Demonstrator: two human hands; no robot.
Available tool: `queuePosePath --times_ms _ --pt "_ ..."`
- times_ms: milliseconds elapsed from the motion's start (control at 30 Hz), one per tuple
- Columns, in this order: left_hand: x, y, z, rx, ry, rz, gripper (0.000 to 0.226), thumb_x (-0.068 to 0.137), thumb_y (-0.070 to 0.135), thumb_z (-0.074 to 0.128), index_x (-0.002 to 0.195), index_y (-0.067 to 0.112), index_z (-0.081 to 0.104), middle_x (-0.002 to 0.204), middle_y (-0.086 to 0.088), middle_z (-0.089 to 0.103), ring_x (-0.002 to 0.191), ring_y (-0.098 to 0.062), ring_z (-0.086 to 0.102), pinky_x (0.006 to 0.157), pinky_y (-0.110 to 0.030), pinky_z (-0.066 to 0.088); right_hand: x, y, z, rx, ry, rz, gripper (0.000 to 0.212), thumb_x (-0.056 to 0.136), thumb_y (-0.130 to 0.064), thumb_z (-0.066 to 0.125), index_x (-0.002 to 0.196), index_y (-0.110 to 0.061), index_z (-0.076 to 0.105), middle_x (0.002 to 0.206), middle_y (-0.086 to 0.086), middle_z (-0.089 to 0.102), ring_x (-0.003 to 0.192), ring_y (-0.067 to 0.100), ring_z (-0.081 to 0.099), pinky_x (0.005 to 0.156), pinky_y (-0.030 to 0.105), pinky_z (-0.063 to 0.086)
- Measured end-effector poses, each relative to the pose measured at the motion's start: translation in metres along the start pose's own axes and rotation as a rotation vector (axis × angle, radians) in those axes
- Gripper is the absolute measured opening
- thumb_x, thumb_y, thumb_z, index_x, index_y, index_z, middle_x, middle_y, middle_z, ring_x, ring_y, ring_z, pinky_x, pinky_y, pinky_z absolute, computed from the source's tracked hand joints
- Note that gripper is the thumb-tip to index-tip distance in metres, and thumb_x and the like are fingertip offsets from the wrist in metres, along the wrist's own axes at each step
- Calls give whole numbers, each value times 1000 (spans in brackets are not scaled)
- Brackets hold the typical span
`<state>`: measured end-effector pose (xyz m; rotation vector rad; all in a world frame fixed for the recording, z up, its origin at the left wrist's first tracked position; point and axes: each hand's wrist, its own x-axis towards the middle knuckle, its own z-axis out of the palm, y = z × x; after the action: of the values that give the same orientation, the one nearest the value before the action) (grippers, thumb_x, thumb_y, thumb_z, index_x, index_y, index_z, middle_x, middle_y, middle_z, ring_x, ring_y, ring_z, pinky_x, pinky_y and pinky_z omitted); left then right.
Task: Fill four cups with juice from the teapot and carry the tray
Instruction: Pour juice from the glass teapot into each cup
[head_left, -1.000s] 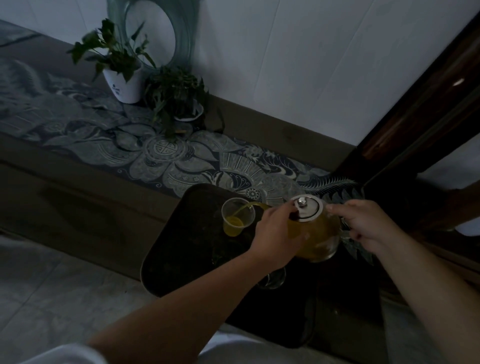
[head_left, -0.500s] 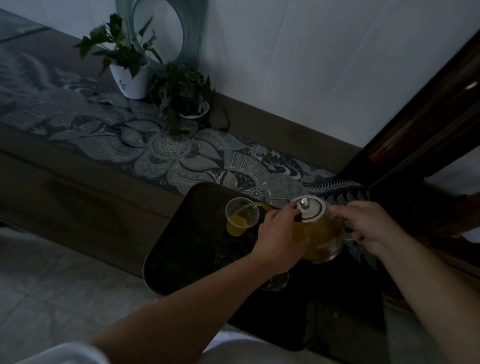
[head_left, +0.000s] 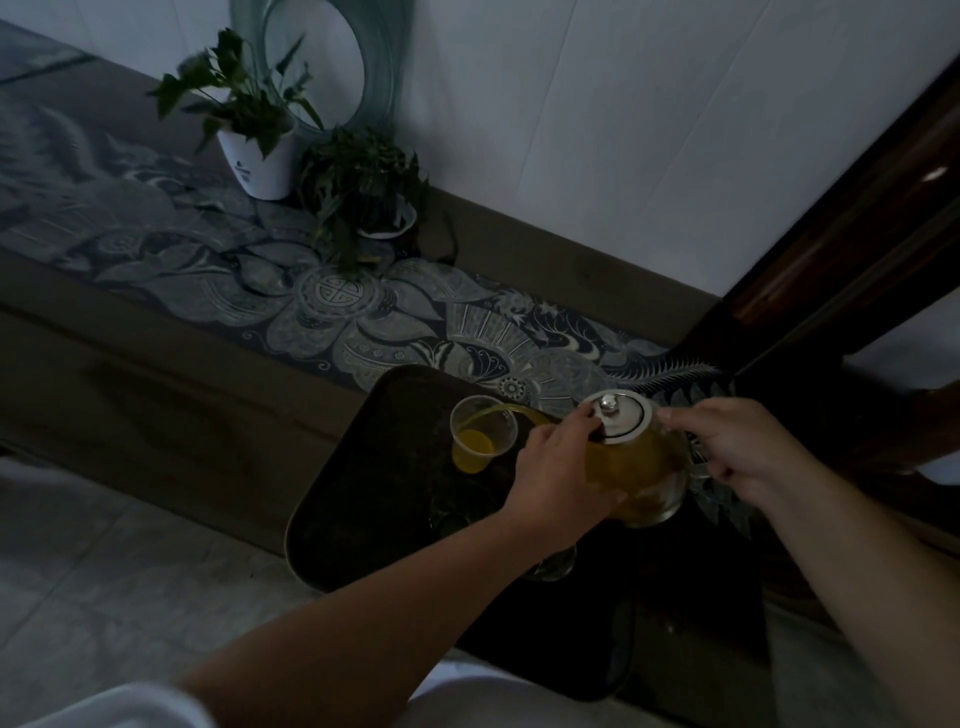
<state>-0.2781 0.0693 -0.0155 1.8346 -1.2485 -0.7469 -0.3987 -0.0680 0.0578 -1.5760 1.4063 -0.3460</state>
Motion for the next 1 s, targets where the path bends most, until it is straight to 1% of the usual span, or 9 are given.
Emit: queuePosePath --times_ms 167,233,400,533,667,800,867,933,1000 --pt "-3 1 -1 2 4 13 81 79 34 78 145 26 32 157 16 22 136 -23 24 111 -43 27 -5 -1 -1 8 16 1 29 86 -19 74 68 -11 53 38 -5 38 31 11 24 34 15 14" --pt "-4 2 -1 3 9 16 81 79 34 77 145 27 32 156 16 23 136 -23 24 111 -42 27 -6 -1 -1 12 12 0 30 86 -18 73 66 -10 53 35 -7 38 29 9 25 32 15 15" --pt "-6 1 0 10 16 12 82 80 35 76 146 31 28 156 18 24 136 -21 24 111 -42 24 -9 -2 -1 1 14 -15 28 85 -19 74 68 -7 56 32 -10 34 25 6 24 33 13 14" --pt "-9 2 -1 21 17 24 82 81 35 75 147 30 27 156 17 23 136 -22 24 110 -42 25 -9 -2 -2 -17 18 -14 27 84 -21 75 69 -6 58 37 -7 35 28 8 23 34 14 15" --pt "-11 2 0 22 8 17 79 82 35 74 146 29 28 157 16 22 138 -23 23 111 -44 24 -10 -2 -3 -49 13 -13 30 85 -22 75 67 -8 55 33 -11 35 27 8 23 35 15 16" --pt "-12 3 1 11 -2 23 80 82 35 74 147 29 27 157 16 21 138 -23 23 111 -45 24 -13 -3 -5 -61 15 -11 26 84 -23 76 73 -5 61 42 -5 36 28 8 23 35 16 15" --pt "-13 3 1 7 -2 22 80 82 35 74 147 31 26 157 16 21 137 -22 22 111 -45 24 -13 -3 -5 -63 17 -11 27 83 -23 76 71 -5 60 40 -6 39 29 8 24 35 17 16" --pt "-13 2 2 14 0 21 81 82 36 74 147 32 26 157 17 21 137 -23 23 110 -44 25 -13 -3 -4 -55 18 -5 30 83 -23 76 66 -8 58 35 -10 40 28 9 24 40 19 19" --pt "-12 1 4 13 4 32 81 81 37 74 146 32 26 157 18 21 137 -23 24 110 -45 25 -14 -3 -4 -44 17 -2 30 83 -24 76 68 -7 57 37 -7 38 28 9 23 42 20 18"
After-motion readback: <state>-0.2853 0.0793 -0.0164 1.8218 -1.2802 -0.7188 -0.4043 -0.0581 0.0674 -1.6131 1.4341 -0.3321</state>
